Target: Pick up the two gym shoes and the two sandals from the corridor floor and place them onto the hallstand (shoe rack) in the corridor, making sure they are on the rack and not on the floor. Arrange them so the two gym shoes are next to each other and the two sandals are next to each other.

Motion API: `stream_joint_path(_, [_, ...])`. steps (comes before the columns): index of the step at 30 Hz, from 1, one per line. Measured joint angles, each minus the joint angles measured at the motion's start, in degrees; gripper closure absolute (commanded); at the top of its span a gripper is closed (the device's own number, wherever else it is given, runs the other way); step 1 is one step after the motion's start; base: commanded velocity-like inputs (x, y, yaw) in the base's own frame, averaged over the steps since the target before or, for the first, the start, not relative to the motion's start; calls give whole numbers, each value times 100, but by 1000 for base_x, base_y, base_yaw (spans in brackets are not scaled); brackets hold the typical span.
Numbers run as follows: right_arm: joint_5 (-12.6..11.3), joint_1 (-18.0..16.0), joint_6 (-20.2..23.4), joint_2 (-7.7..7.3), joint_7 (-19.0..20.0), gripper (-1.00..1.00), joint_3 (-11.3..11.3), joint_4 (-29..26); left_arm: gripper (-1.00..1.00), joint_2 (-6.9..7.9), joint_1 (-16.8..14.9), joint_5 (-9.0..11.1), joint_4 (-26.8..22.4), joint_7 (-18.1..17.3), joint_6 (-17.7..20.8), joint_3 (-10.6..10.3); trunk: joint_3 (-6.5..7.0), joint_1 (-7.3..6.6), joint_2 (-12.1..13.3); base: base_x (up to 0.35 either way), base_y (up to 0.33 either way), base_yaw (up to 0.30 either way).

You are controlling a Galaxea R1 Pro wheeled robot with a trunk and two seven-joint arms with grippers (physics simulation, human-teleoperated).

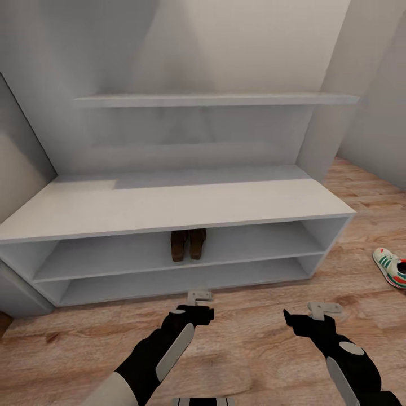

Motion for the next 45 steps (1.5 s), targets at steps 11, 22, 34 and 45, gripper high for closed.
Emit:
stream_joint_path(11, [6,-151,298,-30,1105,-100,-82,0,-100,21,316,22,-490,159,36,308,0,0,0,-3,-1,-2])
stream_joint_path(22, [9,-143,278,-35,1187,-100,-190,0,-100,253,1016,-18,-1396,174,184,1392,154,-18,9,0,0,-176])
stream_joint_path(34, [26,-163,327,11,1179,-100,-203,0,-100,268,1100,-23,-1144,196,143,1462,420,-49,25,0,0,-289])
stream_joint_path(45, [28,-163,788,45,377,-100,-367,66,-100,193,1073,18,-376,127,3,1437,625,-247,380,0,0,-292])
